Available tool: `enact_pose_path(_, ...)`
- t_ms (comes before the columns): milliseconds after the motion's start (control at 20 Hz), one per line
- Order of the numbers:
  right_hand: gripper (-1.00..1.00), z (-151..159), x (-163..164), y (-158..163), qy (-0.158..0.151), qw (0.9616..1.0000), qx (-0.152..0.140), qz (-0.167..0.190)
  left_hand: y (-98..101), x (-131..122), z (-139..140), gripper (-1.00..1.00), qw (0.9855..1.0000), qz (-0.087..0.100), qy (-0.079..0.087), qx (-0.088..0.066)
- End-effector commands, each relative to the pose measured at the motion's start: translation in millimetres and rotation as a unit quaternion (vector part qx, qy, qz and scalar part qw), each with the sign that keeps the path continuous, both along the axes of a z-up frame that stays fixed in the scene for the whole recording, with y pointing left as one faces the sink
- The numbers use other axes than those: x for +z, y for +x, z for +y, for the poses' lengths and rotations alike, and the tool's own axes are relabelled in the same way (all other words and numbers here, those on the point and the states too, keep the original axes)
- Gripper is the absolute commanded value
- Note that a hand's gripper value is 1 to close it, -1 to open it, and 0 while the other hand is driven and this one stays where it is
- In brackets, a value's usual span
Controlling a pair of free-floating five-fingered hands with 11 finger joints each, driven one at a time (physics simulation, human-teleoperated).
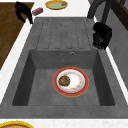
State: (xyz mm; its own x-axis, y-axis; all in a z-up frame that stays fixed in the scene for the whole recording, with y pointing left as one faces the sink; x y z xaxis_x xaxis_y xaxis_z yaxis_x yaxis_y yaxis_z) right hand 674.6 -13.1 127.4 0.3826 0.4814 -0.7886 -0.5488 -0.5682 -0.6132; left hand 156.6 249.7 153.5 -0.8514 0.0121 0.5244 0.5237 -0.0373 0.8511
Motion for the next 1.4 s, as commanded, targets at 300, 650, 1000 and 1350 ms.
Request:
enact_pose_path(300, 1.00, 9, -8, 5, 0.064, 0.9979, -0.015, -0.002, 0.0, 0, 0, 0.00, 1.0000, 0.000, 0.000, 0.000)
enact_pose_path(650, 1.00, -7, -7, -6, 0.068, 0.9976, 0.014, -0.008, 0.0, 0, 0, 0.00, 1.0000, 0.000, 0.000, 0.000)
enact_pose_path(1000, -1.00, 3, -4, -4, 0.093, 0.9956, -0.001, 0.011, 0.0, 0, 0, 0.00, 1.0000, 0.000, 0.000, 0.000)
enact_pose_path(1350, -1.00, 7, -8, -2, 0.148, 0.9889, -0.005, 0.014, 0.0, 0, 0, 0.00, 1.0000, 0.000, 0.000, 0.000)
